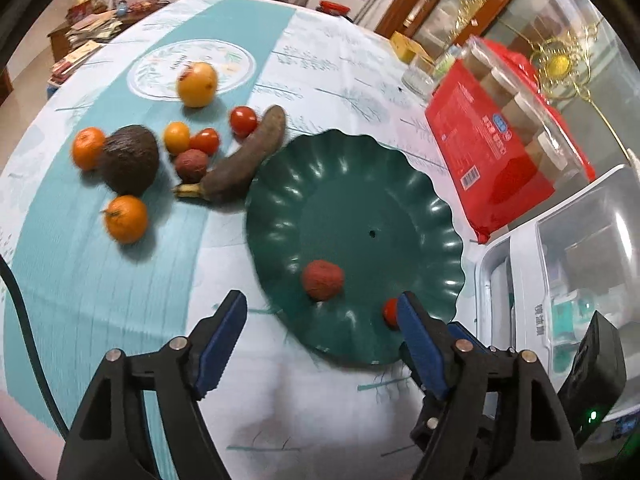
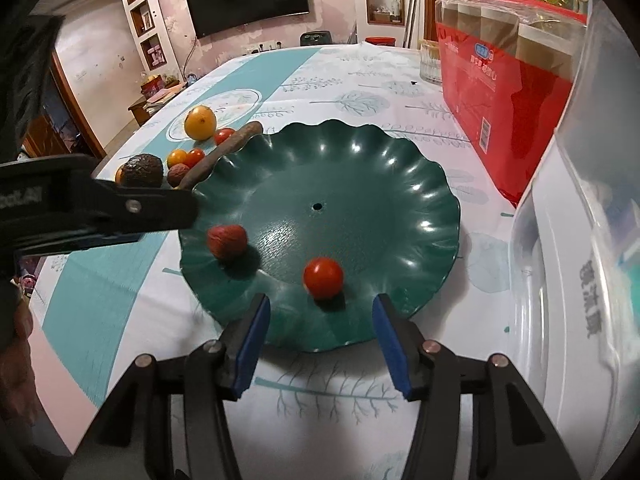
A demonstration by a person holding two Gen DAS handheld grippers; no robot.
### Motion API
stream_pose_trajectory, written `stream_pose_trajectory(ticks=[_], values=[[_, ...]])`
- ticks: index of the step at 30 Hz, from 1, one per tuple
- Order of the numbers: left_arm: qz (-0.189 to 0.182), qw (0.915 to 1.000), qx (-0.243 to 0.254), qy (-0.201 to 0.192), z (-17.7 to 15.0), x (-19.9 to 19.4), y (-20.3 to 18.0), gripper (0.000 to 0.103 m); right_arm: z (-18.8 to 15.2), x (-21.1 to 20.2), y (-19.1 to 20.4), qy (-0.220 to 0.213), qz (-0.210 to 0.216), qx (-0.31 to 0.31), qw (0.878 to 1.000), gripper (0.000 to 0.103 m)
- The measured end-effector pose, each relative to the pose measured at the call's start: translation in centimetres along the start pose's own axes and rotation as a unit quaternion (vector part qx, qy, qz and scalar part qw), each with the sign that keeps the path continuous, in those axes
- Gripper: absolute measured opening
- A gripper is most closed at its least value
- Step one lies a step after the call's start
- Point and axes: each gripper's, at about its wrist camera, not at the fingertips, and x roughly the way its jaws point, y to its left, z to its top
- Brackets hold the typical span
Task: Organize fruits
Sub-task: 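Withdraw both tools from the plate and move toward the tangerines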
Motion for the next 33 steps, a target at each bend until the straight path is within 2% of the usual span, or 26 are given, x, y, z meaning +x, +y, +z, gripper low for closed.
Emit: stream_pose_trajectory(ticks=[8,16,20,23,33], values=[[0.056,0.9984,0.007,0.005,-2.5,-2.8,3.2,0.079,-0.7,-1.5,1.4,-0.007,-0.008,0.000,1.000,0.054],[0.080,0.9966,0.021,0.001,-4.7,-5.9,7.0,0.081,-2.4,-2.9,4.7,-0.008,-0.022,-0.007,1.000,0.054],[0.081,0.9966,0.017,0.002,-5.0,-7.6,9.5,0.082,-2.8,-3.2,6.6,-0.004,-0.026,0.008,1.000,0.055],[0.063,0.9977,0.023,0.001,-5.1,-9.0,11.5,0.082,-3.2,-3.4,8.4,-0.006,-0.027,0.023,0.999,0.055],[0.065,0.9943,0.084,-0.005,-3.6,-12.8,16.9,0.082,-3.7,-3.4,14.9,-0.012,-0.034,0.070,0.997,0.055]])
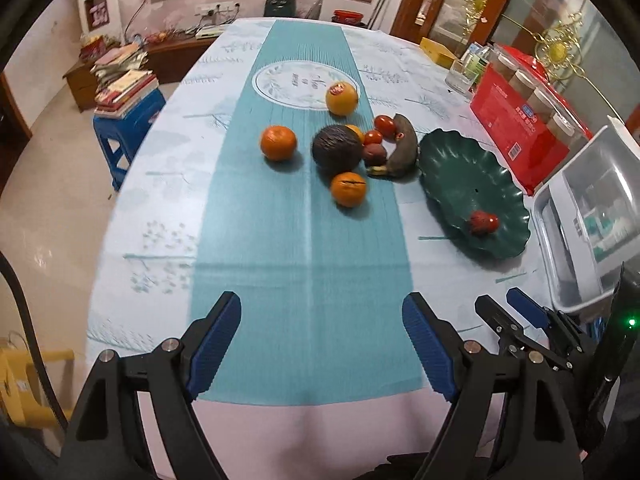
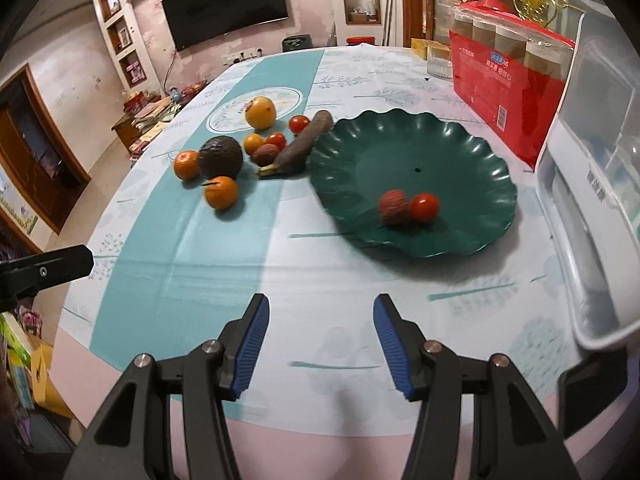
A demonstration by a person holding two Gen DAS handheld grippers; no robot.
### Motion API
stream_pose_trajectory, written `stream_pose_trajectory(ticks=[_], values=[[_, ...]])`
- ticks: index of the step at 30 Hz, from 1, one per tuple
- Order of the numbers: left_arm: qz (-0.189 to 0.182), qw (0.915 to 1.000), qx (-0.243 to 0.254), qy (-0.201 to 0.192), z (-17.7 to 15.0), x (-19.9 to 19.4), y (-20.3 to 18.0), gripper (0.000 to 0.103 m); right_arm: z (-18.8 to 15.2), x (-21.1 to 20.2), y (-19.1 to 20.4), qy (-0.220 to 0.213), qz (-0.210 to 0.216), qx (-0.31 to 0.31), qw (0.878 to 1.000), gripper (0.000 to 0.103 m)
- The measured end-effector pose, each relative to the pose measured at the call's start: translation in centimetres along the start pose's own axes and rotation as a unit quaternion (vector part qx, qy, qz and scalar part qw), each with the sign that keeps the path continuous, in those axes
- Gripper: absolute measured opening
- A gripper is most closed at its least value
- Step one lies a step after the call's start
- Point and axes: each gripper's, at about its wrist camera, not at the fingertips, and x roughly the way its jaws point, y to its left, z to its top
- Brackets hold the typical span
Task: Organize fruits
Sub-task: 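Withdraw both tools from the plate and move toward the tangerines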
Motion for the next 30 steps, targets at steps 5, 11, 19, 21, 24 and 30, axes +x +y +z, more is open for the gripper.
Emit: stream_pose_trajectory(ticks=[5,11,19,21,24,30], values=[[-0.019,0.9996,0.022,-0.004,1.4,-0.7,3.1,0.082,-0.6,0.1,3.5,-0.006,-0.009,0.022,1.000,0.055],[-0.019,0.9989,0.041,0.009,3.8,-0.5,6.3,0.082,-0.5,0.7,6.5,0.002,-0.018,0.032,0.999,0.055],[-0.034,0.9976,0.048,0.038,7.6,1.1,8.3,0.082,1.8,1.7,9.5,0.009,-0.007,0.004,1.000,0.055],[-0.035,0.9975,0.048,0.038,8.4,1.5,8.4,0.082,2.4,2.3,9.9,0.011,-0.002,-0.002,1.000,0.055],[-0.033,0.9974,0.051,0.039,10.4,2.7,8.5,0.082,3.4,3.4,10.3,0.016,0.006,-0.008,1.000,0.057],[-0.022,0.9969,0.059,0.048,13.8,6.5,8.2,0.082,5.2,6.4,10.6,0.016,0.020,-0.019,0.999,0.060]])
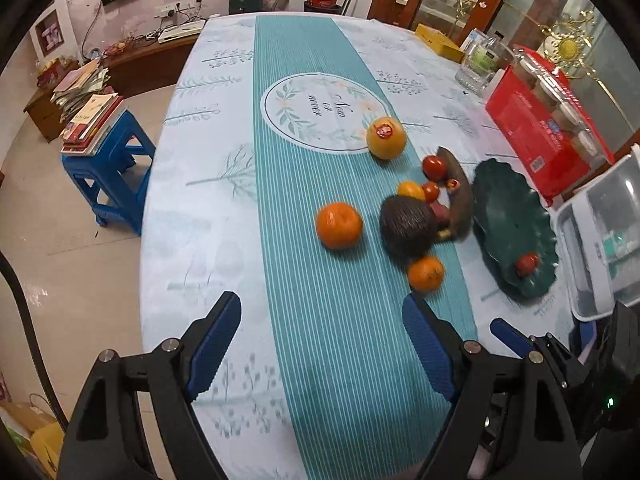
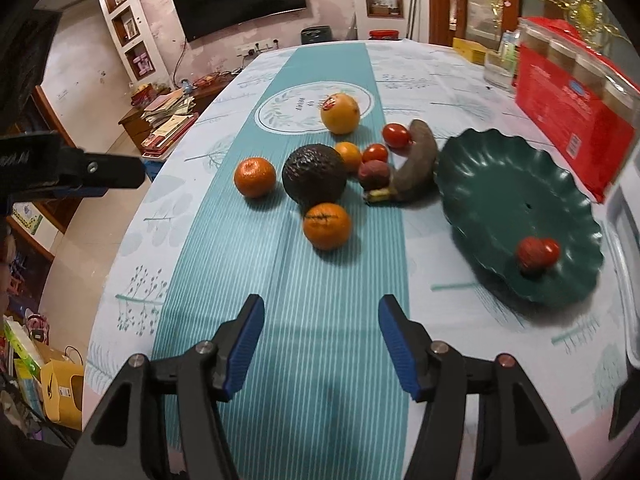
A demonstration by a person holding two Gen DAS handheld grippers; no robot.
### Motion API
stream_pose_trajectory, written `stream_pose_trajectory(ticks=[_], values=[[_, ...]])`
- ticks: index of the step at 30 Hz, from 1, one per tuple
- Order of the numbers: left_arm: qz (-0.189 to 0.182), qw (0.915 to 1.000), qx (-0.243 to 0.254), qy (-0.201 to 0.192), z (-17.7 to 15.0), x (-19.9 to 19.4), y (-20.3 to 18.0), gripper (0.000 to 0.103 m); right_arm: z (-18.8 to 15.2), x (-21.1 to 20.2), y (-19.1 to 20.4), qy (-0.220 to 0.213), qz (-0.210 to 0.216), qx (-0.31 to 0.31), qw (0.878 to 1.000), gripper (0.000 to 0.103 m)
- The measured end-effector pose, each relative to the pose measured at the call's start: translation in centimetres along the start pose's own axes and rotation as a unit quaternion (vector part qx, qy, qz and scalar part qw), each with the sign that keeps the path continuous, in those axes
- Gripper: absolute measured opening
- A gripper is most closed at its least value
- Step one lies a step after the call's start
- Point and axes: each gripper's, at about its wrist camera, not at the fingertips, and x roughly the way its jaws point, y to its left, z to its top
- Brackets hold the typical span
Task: Organize fruits
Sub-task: 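Withdraw both tools from the plate and move toward the tangerines, then grasp a tangerine with the left tool while the right tool grasps another tangerine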
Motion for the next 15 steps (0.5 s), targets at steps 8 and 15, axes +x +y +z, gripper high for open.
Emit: stream_pose_trajectory(ticks=[8,15], values=[[0.012,0.9995,0.003,0.027,3.8,6.3,-0.5,0.082,1.2,4.1,-0.3,0.005,-0.001,-0.011,1.000,0.060],[0.009,0.9991,-0.001,0.042,5.1,10.5,-0.8,0.080,1.3,5.5,-0.5,-0.014,0.005,-0.011,1.000,0.060]])
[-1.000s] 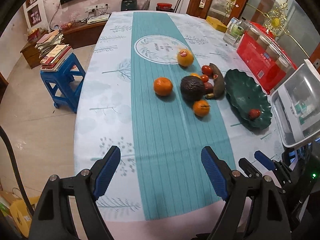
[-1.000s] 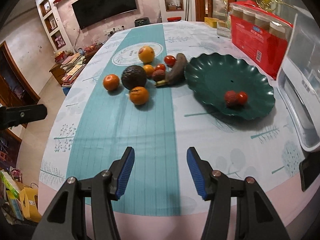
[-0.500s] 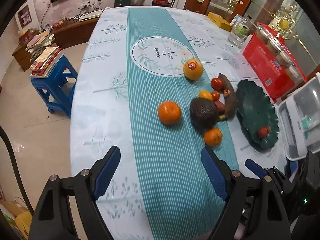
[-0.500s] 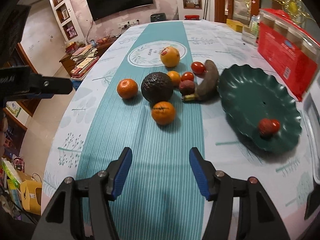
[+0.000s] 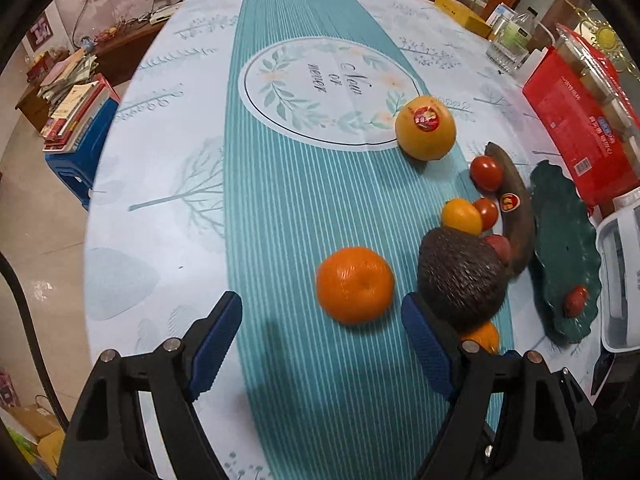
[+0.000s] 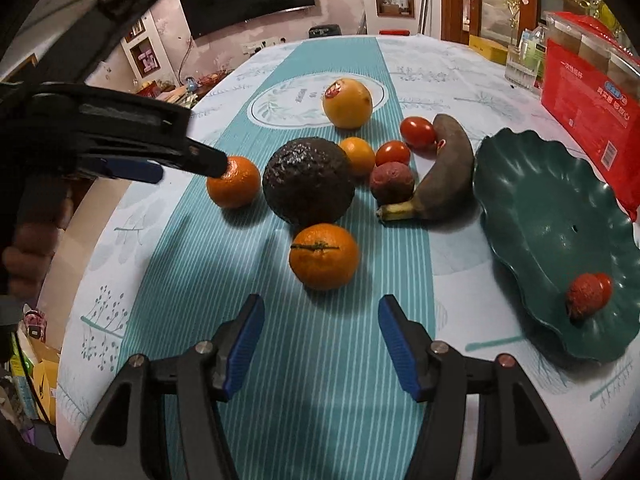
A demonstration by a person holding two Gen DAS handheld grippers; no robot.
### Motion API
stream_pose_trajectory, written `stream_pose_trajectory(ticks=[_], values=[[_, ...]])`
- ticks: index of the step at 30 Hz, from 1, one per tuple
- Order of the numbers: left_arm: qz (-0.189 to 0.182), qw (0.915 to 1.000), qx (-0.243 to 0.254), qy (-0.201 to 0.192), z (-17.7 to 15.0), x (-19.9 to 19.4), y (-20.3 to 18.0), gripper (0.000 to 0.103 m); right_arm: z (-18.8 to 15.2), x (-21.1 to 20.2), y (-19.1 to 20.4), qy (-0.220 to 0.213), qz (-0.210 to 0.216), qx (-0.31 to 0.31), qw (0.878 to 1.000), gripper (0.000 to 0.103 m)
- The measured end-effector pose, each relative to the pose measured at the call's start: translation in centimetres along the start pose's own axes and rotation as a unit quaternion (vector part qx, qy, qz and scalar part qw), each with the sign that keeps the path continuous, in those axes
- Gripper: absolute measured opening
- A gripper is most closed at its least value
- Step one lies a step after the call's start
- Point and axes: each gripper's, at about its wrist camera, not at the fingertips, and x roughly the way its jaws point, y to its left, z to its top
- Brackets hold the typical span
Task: Organize fruits
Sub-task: 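Grasp a tangerine with the left tool while the right tool grasps another tangerine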
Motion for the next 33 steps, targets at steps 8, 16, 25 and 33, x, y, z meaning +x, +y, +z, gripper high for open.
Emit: stream_pose_trajectory(ticks=[8,16,25,33], values=[[-0.034,0.9993,-0.009,-0.006,0.4,1.4,-0.1,0.065,0.3,1.0,0.4,-0.015,-0.007,-0.026,1.000,0.059],[-0.043,0.9990,0.008,0.010,0.5,2.7,-1.3,0.045,0.5,1.8,0.6,-0.026,-0.017,-0.041,0.999,0.059],[-0.035,0.9991,0.019,0.018,0.4,2.7,-1.5,0.044,1.0,2.2,0.4,-0.027,-0.024,-0.039,0.999,0.050],[-0.029,0.9994,0.017,0.000,-0.2,0.1,-1.4,0.043,1.2,1.6,0.8,-0.012,-0.025,-0.040,0.999,0.041]])
